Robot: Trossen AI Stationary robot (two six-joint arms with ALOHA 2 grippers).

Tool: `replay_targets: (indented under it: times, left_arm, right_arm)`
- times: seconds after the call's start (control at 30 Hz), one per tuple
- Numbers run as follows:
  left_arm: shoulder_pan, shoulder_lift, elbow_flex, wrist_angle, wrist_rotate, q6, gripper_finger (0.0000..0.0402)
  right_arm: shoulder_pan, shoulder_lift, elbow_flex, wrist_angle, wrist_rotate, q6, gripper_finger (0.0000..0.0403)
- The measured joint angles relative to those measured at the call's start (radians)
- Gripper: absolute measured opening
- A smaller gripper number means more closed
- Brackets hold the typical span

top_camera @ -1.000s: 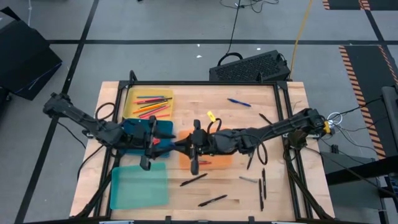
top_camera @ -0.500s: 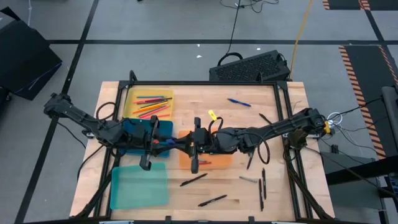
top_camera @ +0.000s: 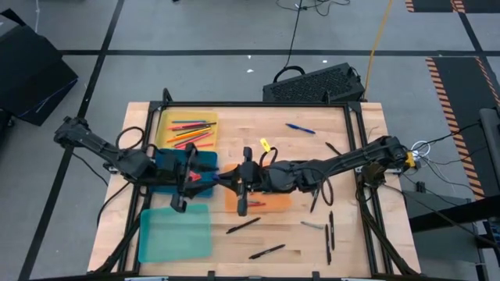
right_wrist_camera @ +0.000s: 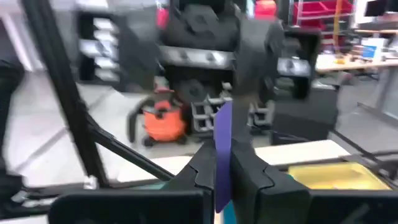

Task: Sort crayons/erasers/pens/pencils in bins
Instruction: Put the purple eraser into the blue bin

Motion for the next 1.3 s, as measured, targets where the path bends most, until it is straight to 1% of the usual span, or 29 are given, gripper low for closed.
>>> replay_targets:
  times: [0.07,0.1,0.17,0.23,0.4,0.53,0.63,0.73,0.8,0.83,0.87,1.0,1.07,1.13,1.23,1.3]
  left_arm:
    - [-0.005,0.002,0.000,0.012,-0.003,0.015,0.0234]
    - [-0.007,0.004,0.000,0.016,-0.005,0.025,0.0241]
    - [-0.009,0.004,0.000,0.025,-0.007,0.040,0.0246]
    - [-0.009,0.002,0.000,0.028,-0.008,0.042,0.0239]
    - [-0.008,0.004,0.000,0.028,-0.010,0.045,0.0191]
    - [0.004,0.004,0.000,0.030,-0.011,0.041,0.0155]
    - [0.013,0.004,0.000,0.054,-0.002,0.042,0.0130]
    - [0.024,0.004,0.000,0.091,0.031,0.047,0.0086]
    - [0.035,0.004,0.000,0.100,0.050,0.047,0.0040]
    - [0.037,0.004,0.000,0.100,0.051,0.045,0.0024]
    - [0.040,0.004,0.000,0.100,0.051,0.040,0.0017]
    - [0.046,0.003,0.000,0.078,0.054,0.018,0.0017]
    - [0.046,-0.007,0.007,0.026,0.053,0.021,0.0016]
    - [0.046,-0.042,0.020,-0.081,0.044,0.018,0.0016]
    - [0.046,-0.119,0.065,-0.319,-0.029,0.010,0.0015]
    - [0.047,-0.180,0.105,-0.536,-0.068,-0.033,0.0015]
  right_arm:
    - [0.000,0.000,-0.001,0.000,0.008,-0.008,0.0015]
    - [-0.001,-0.001,-0.001,0.009,0.009,-0.008,0.0015]
    - [-0.004,-0.004,0.001,0.024,0.007,-0.008,0.0015]
    - [-0.004,-0.004,0.001,0.041,0.005,-0.018,0.0015]
    - [-0.003,-0.003,0.001,0.088,-0.001,-0.051,0.0015]
    - [-0.003,-0.003,0.001,0.134,-0.050,-0.065,0.0015]
    - [-0.003,-0.004,0.001,0.155,-0.050,-0.073,0.0015]
    - [-0.003,-0.004,0.001,0.168,-0.052,-0.082,0.0015]
    - [-0.003,-0.003,0.001,0.168,-0.049,-0.082,0.0016]
    - [-0.003,-0.004,0.001,0.168,-0.051,-0.082,0.0016]
    - [-0.003,-0.004,0.001,0.169,-0.052,-0.082,0.0018]
    - [-0.003,-0.004,0.001,0.164,-0.046,-0.101,0.0041]
    - [-0.003,-0.004,0.001,0.157,-0.046,-0.103,0.0062]
    - [-0.003,-0.003,0.001,0.132,-0.039,-0.104,0.0088]
    - [0.004,-0.014,0.001,0.052,0.030,-0.103,0.0133]
    - [0.015,-0.025,0.003,-0.030,0.063,-0.104,0.0161]
